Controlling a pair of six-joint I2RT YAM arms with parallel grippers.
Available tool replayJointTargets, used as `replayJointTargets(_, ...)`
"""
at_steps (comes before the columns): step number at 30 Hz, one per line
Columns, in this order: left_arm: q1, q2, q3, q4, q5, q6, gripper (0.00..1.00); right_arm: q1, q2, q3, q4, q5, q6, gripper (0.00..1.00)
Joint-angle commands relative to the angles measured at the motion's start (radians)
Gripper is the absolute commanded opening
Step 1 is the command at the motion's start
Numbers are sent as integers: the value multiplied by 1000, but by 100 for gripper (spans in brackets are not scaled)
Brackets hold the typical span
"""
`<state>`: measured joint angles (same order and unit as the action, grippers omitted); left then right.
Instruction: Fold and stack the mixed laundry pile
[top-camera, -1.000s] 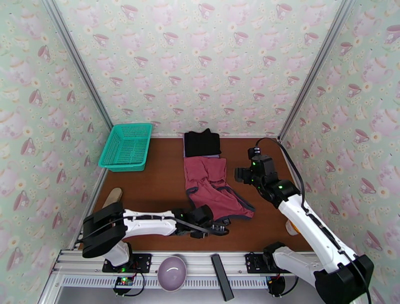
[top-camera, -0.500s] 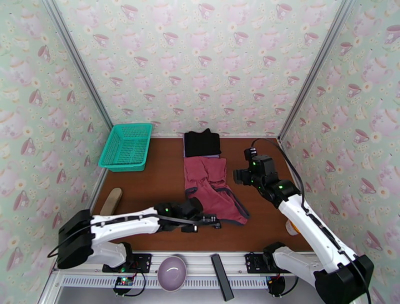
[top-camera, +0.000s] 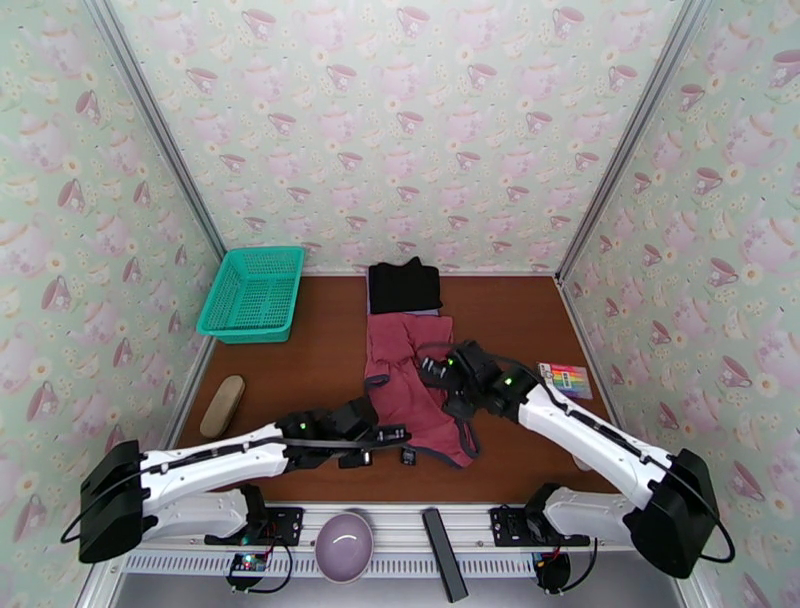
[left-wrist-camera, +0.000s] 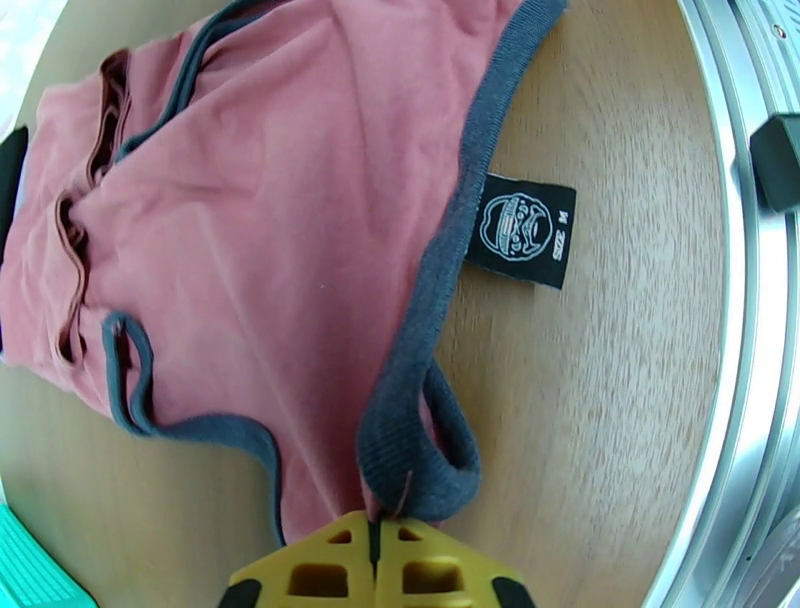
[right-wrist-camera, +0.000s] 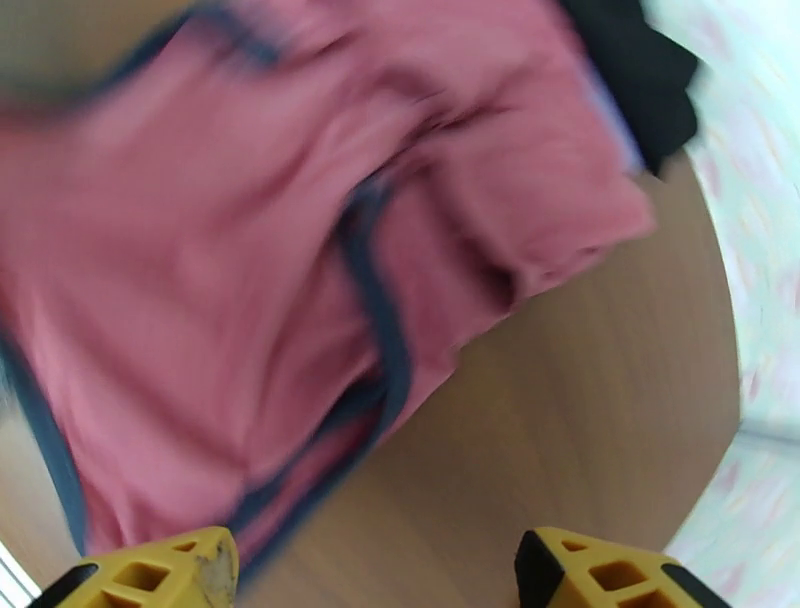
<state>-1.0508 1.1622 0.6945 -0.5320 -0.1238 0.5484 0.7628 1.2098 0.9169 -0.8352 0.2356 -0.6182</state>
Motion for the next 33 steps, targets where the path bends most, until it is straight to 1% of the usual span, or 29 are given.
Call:
replayJointTargets(1,31,-54,-16,-44,6,-21,0,80,-63,-32,-105,32,-243,83)
replayJointTargets(3,48,-84,-27,-53,15,-14,0,152,-81,-58,-139,21,-315,85)
replayJointTargets(5,60,-107,-46,-45,22,-1,0,218,-91,-83,-157,-10,-349,85)
replayJointTargets(7,63,-123,-64,-37,18,2,0,272,-95,-103,-171,-57,-363,85)
replayJointTargets(9,63,-128,-70,-38,14,0,0,317,-98,-137,-153,-75,-376,85)
replayJointTargets(16,63,-120,-70,-31,30,-19,0,393,-91,-240,-15,-100,-397,86)
replayJointTargets(19,63,-119,-70,-25,29,-21,0,428,-56,-276,50,-77,-403,87)
replayJointTargets(22,62,-122,-69,-27,32,-24,0,434,-28,-279,94,-47,-388,87)
replayJointTargets(24,60,-126,-69,-32,33,-25,0,434,-10,-274,91,-32,-379,85)
replayJointTargets(26,58,-134,-71,-36,30,-23,0,437,8,-274,76,-11,-375,80)
replayJointTargets(27,59,-137,-71,-38,29,-23,0,439,13,-276,72,-1,-373,76)
replayJointTargets(33,54,-162,-76,-36,29,-27,0,463,17,-281,2,37,-335,43)
